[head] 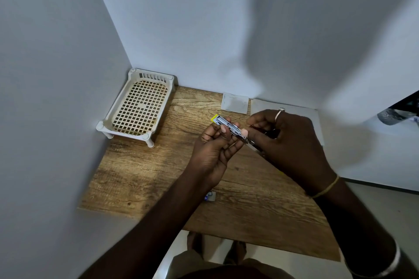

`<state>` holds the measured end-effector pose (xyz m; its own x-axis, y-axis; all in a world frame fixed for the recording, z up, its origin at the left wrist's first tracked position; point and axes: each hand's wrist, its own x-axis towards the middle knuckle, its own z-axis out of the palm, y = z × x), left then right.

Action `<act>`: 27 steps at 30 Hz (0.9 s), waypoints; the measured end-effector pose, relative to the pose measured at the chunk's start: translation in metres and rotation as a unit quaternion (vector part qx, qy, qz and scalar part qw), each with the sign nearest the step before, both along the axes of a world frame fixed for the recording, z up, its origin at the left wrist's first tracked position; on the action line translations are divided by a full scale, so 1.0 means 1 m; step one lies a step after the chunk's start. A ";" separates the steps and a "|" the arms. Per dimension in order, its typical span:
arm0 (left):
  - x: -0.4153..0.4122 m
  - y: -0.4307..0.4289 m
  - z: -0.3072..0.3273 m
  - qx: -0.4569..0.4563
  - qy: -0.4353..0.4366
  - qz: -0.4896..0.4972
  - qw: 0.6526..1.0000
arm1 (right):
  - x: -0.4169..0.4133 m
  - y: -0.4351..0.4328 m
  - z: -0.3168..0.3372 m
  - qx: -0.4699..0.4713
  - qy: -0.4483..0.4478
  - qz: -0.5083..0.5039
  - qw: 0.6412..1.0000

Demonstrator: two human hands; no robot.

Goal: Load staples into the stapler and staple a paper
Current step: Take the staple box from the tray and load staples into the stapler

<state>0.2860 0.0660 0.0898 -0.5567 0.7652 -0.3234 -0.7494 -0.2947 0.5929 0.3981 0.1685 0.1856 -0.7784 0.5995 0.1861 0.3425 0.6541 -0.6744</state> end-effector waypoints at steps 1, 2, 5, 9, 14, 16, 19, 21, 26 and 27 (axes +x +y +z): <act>0.001 0.001 0.001 0.000 0.006 0.001 1.000 | -0.001 -0.001 0.000 0.005 0.004 -0.005 1.000; 0.001 0.001 0.001 0.000 0.012 0.000 1.000 | -0.002 -0.003 0.000 0.011 0.007 -0.011 1.000; 0.004 0.003 0.002 -0.001 0.019 -0.008 1.000 | -0.007 -0.007 -0.001 0.026 0.009 -0.016 0.999; 0.008 0.005 0.000 0.000 0.019 -0.007 1.000 | -0.011 -0.010 -0.004 0.044 -0.011 -0.004 0.999; 0.009 0.004 -0.002 0.007 0.015 -0.005 1.000 | -0.012 -0.010 -0.005 0.028 -0.028 -0.008 0.999; 0.009 0.004 -0.003 0.008 0.012 -0.007 1.000 | -0.013 -0.010 -0.004 0.034 -0.040 0.004 0.999; 0.009 0.005 -0.003 0.008 0.014 -0.008 1.000 | -0.013 -0.009 -0.004 0.047 -0.063 0.019 0.997; 0.009 0.005 -0.002 0.011 0.009 -0.005 1.000 | -0.013 -0.008 -0.004 0.058 -0.085 0.029 0.994; 0.006 0.006 0.003 0.006 0.013 -0.003 1.000 | -0.004 -0.005 0.001 0.029 -0.011 0.013 0.999; 0.004 0.006 0.005 0.008 0.015 0.000 1.000 | 0.001 -0.002 0.003 0.016 0.012 -0.001 1.000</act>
